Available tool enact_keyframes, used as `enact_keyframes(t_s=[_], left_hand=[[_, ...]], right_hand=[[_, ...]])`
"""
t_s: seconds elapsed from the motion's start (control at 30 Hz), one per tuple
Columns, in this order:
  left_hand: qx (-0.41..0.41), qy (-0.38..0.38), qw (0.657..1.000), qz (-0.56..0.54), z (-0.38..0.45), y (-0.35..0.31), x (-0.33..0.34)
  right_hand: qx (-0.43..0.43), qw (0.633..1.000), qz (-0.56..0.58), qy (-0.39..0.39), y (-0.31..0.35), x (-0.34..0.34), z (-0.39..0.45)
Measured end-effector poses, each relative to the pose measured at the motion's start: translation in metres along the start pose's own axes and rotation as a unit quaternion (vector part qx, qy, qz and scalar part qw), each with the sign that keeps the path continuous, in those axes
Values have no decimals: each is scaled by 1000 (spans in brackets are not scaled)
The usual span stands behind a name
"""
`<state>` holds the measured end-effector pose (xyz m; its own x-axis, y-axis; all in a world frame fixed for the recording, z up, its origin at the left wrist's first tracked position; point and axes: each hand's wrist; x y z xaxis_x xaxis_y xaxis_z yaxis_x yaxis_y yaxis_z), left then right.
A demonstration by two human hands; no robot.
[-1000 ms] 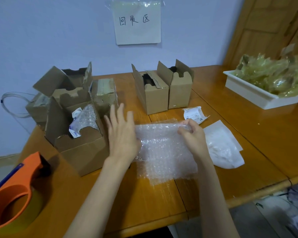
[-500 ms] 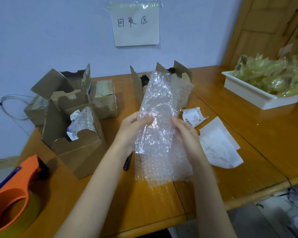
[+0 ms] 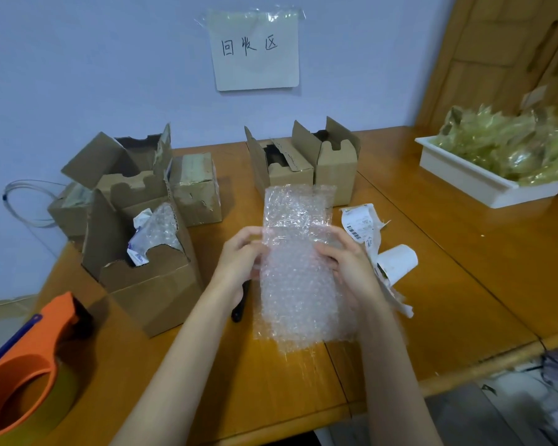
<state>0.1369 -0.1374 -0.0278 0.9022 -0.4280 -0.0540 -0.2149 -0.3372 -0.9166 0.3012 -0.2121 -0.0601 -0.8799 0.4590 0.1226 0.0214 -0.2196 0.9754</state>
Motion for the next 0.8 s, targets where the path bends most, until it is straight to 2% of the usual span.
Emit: enact_keyframes(t_s=[0.17,0.3,0.47,0.53,0.67,0.8], left_hand=[[-7,8,1000,-19,4,8,-2],[-21,-15,999,-27,7,10,1],[-52,-14,994,-95,6,7,3],[-72,0,993,-94,7,5,1],[-53,1,999,5,7,5,3],[-54,14,998,2,6,6,2]], right_hand=[[42,997,68,-20,1,1,2],[60,997,30,-25,2,5,3],[94,991,39,-91,6,7,8],[85,993,24,-73,7,7,7],[42,997,-54,28,9,7,-2],[3,998,-62,26,7,6,-4]])
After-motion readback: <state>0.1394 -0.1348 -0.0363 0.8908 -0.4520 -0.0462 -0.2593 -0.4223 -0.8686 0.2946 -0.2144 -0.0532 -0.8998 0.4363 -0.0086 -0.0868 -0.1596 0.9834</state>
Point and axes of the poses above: each hand's wrist, its own z-axis towards the middle knuckle, its own x-axis out of the palm, y = z × x, and after that the axes turned 13 degrees about -x, right-handed
